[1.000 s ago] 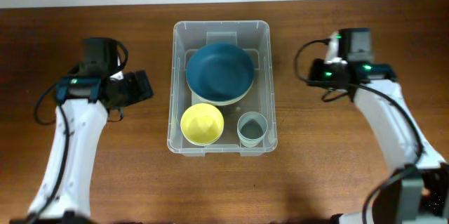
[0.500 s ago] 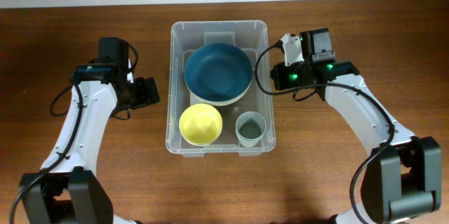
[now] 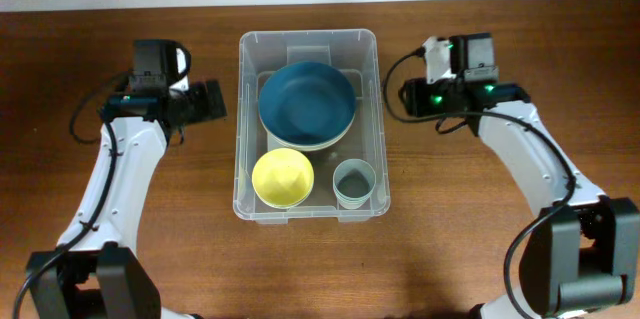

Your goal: Pack container

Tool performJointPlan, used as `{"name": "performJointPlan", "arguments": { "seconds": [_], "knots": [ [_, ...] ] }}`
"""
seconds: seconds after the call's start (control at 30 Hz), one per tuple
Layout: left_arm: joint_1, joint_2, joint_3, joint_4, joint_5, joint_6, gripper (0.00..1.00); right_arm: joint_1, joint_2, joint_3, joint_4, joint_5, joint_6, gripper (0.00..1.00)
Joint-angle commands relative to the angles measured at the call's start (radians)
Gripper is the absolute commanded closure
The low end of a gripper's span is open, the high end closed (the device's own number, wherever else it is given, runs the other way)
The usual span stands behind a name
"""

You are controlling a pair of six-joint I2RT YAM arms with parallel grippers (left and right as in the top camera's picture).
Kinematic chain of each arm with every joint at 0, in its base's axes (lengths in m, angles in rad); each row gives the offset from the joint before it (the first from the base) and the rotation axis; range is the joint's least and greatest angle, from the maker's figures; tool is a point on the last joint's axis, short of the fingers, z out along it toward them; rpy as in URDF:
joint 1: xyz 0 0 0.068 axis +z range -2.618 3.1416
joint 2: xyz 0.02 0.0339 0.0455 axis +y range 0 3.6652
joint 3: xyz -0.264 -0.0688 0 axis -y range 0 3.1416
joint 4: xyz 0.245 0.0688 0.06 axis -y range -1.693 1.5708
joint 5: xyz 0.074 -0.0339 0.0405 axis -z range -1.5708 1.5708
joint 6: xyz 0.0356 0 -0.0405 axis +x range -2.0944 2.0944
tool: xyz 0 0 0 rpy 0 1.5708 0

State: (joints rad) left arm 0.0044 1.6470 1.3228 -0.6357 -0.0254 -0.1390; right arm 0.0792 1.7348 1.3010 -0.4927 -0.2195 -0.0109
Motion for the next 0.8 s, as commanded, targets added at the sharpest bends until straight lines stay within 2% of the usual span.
{"name": "performJointPlan", "arguments": {
  "seconds": [0.0,0.13,0.27,0.33,0.57,0.77],
  "knots": [
    [0.005,-0.032,0.002,0.151,-0.068,0.167,0.01,-0.045,-0.061,0.083,0.003,0.077,-0.008,0.01],
    [0.005,-0.032,0.001,0.190,-0.076,0.166,0.01,-0.079,-0.068,0.107,-0.005,0.075,-0.009,0.01],
    [0.005,-0.057,0.002,0.117,-0.069,0.166,0.01,-0.105,-0.106,0.108,-0.075,0.071,0.003,0.01],
    [0.005,-0.099,0.002,0.074,-0.013,0.167,0.00,-0.108,-0.158,0.108,-0.101,0.074,0.019,0.01],
    [0.005,-0.280,-0.003,-0.056,-0.003,0.166,0.00,-0.105,-0.372,0.097,-0.200,0.162,0.101,0.01],
    [0.005,-0.513,-0.153,-0.042,0.031,0.166,0.01,-0.105,-0.579,0.003,-0.228,0.177,0.101,0.01]
  ]
}}
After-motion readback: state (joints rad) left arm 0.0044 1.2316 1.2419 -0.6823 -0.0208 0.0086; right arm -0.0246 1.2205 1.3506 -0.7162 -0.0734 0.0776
